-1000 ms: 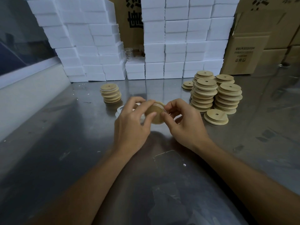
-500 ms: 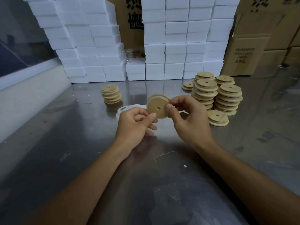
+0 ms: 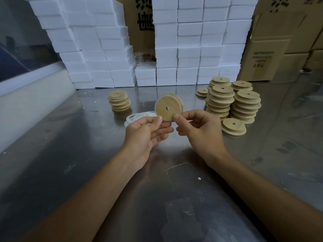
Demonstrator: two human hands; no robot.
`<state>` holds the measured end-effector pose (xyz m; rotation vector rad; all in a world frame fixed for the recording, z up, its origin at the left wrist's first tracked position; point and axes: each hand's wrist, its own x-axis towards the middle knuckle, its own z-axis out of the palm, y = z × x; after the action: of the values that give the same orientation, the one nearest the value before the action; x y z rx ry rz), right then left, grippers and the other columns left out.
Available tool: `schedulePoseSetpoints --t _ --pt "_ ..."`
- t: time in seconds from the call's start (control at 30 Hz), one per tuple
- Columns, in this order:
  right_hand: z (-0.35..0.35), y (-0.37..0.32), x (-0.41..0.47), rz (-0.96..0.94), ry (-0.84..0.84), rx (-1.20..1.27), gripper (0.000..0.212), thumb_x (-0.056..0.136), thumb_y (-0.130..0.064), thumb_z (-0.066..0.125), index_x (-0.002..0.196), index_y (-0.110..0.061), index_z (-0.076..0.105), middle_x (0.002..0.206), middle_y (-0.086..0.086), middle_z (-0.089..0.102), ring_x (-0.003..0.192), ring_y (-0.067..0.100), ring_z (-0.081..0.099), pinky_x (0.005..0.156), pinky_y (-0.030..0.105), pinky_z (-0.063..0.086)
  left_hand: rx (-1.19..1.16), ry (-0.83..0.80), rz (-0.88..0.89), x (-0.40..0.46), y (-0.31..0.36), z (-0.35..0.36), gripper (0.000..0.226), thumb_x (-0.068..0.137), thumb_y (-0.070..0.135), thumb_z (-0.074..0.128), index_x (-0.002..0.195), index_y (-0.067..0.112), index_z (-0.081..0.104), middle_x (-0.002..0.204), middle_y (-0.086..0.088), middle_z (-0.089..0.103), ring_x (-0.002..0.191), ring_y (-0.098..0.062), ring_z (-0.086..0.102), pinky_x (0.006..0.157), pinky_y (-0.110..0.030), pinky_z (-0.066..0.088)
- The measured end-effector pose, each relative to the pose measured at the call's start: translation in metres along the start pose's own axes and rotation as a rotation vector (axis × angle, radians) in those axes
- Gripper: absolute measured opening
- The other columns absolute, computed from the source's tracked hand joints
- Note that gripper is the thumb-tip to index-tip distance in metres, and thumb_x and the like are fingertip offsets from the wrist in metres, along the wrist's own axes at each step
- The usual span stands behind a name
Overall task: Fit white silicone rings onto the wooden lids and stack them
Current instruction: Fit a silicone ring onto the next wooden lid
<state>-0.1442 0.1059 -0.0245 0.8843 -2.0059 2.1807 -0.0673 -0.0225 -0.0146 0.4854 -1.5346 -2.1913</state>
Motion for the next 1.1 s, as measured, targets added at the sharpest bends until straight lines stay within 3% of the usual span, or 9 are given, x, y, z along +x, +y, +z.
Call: schedulePoseSetpoints --t 0.27,0.47,0.6,0.73,0.83,0.9,1.0,1.1 --pt "-0.004 0.0 0.0 0.098 -0.038 0.01 0.018 0.085 -0.016 0.076 0.086 0.002 0.072 0.077 0.014 0.073 0.061 0.016 0.067 0.057 0.027 0.054 0.062 -0.017 0.028 0.0 -0.002 0.0 0.009 0.094 0.008 0.061 0.093 0.003 0.068 0.077 -0.009 0.076 0.064 -0.015 0.072 0.056 -0.02 0.054" --pt "-0.003 0.0 0.001 0.09 -0.003 -0.078 0.021 0.082 -0.023 0.079 0.085 -0.006 0.068 0.078 0.018 0.071 0.067 0.03 0.062 0.062 0.049 0.053 0.378 0.035 0.236 0.004 -0.008 -0.004 0.018 0.093 0.004 0.062 0.078 0.01 0.067 0.068 -0.004 0.074 0.054 -0.014 0.066 0.052 -0.021 0.052" --pt "-0.006 -0.001 0.004 -0.008 0.016 -0.129 0.016 0.084 -0.021 0.077 0.091 -0.011 0.066 0.089 -0.002 0.071 0.077 0.017 0.069 0.065 0.029 0.054 0.501 0.036 0.305 0.006 -0.01 -0.011 0.021 0.092 0.0 0.063 0.073 0.01 0.066 0.062 -0.002 0.071 0.05 -0.013 0.064 0.048 -0.021 0.051" --pt "-0.013 0.0 0.007 -0.147 -0.085 -0.273 0.014 0.087 -0.016 0.073 0.094 -0.02 0.062 0.091 -0.011 0.068 0.086 0.009 0.066 0.069 0.027 0.053 0.694 -0.002 0.448 0.007 -0.013 -0.01 0.021 0.089 -0.003 0.065 0.071 0.009 0.063 0.06 0.0 0.066 0.048 -0.006 0.061 0.049 -0.019 0.049" --pt "-0.016 0.0 0.008 -0.219 -0.197 -0.326 0.021 0.088 -0.015 0.071 0.1 -0.026 0.058 0.092 -0.015 0.066 0.085 0.005 0.064 0.065 0.017 0.05 0.834 0.002 0.591 0.005 -0.013 -0.011 0.016 0.086 -0.002 0.067 0.073 0.008 0.063 0.06 0.009 0.062 0.053 0.0 0.06 0.057 -0.017 0.05" --pt "-0.016 0.0 0.009 -0.25 -0.23 -0.342 0.026 0.089 -0.015 0.07 0.104 -0.03 0.055 0.093 -0.018 0.064 0.084 0.004 0.063 0.06 0.012 0.048 0.847 0.048 0.634 0.006 -0.013 -0.012 0.018 0.087 0.0 0.067 0.074 0.012 0.062 0.063 0.011 0.062 0.058 -0.004 0.061 0.061 -0.018 0.051" --pt "-0.013 0.002 0.01 -0.244 -0.223 -0.289 0.025 0.09 -0.014 0.068 0.109 -0.027 0.058 0.093 -0.014 0.066 0.081 0.008 0.065 0.064 0.019 0.052 0.758 0.104 0.588 0.008 -0.014 -0.01 0.025 0.09 0.002 0.064 0.076 0.022 0.057 0.07 0.001 0.065 0.063 -0.014 0.065 0.057 -0.028 0.053" --pt "-0.011 0.005 0.01 -0.237 -0.178 -0.241 0.026 0.09 -0.01 0.068 0.112 -0.021 0.06 0.096 -0.009 0.068 0.084 0.013 0.067 0.069 0.027 0.057 0.604 0.099 0.504 0.007 -0.015 -0.005 0.021 0.093 0.006 0.063 0.081 0.023 0.057 0.078 -0.007 0.066 0.06 -0.009 0.065 0.047 -0.02 0.049"
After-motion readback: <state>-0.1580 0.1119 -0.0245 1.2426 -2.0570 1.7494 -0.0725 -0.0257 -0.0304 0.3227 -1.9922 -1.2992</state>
